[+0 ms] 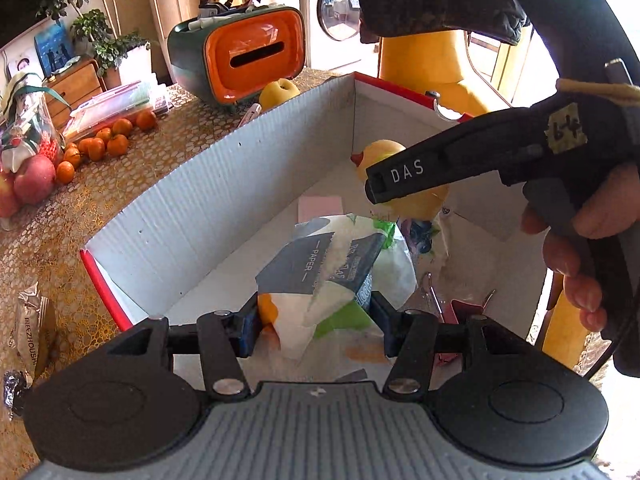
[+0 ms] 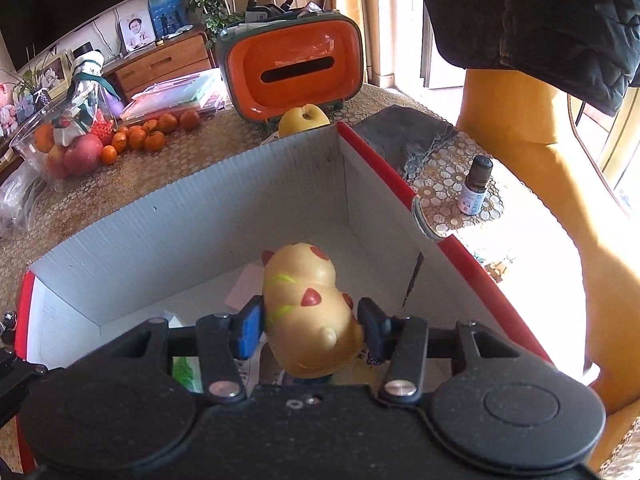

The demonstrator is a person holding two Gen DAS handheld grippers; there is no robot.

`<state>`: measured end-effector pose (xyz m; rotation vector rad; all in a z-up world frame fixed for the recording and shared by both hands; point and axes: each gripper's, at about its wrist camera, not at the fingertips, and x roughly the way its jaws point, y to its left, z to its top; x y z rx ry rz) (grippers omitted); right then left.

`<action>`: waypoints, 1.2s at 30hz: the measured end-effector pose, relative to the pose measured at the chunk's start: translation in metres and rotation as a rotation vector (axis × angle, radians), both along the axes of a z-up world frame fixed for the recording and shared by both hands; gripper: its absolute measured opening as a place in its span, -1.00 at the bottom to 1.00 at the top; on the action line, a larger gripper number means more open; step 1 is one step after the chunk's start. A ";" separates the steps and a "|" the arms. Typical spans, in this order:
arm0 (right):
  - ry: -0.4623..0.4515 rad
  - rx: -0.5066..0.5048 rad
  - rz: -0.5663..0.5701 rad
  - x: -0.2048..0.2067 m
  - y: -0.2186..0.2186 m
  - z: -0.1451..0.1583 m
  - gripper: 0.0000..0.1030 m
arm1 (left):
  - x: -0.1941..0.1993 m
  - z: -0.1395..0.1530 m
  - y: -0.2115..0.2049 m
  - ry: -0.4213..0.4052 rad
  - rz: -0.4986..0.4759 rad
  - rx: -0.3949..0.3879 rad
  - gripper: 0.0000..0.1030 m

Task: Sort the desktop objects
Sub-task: 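Open the left tool to drop the tissue pack while the right tool releases the pear toy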

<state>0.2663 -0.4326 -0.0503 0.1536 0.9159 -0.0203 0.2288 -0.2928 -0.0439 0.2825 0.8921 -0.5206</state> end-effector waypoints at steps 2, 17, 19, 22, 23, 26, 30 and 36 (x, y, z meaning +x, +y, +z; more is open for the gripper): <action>0.002 -0.004 0.002 0.001 0.000 0.000 -0.03 | 0.001 -0.004 0.000 0.014 0.000 0.007 0.06; 0.018 -0.019 -0.005 0.003 0.003 0.003 0.11 | -0.008 -0.001 0.006 0.012 -0.006 -0.036 0.17; 0.013 -0.018 -0.005 0.001 0.004 0.005 0.23 | -0.008 0.001 0.008 0.012 0.000 -0.045 0.22; 0.001 -0.016 -0.010 -0.004 0.004 0.009 0.33 | -0.010 0.005 0.011 0.010 0.006 -0.055 0.24; -0.002 -0.015 -0.010 -0.005 0.003 0.010 0.35 | -0.010 0.007 0.012 0.009 0.009 -0.060 0.25; -0.014 -0.005 -0.015 -0.010 0.002 0.016 0.42 | -0.014 0.012 0.016 -0.002 0.011 -0.075 0.36; -0.041 0.013 -0.006 -0.017 0.002 0.028 0.53 | -0.019 0.021 0.021 -0.022 0.014 -0.095 0.52; -0.090 0.027 0.051 -0.031 0.011 0.049 0.75 | -0.031 0.036 0.032 -0.050 0.007 -0.144 0.61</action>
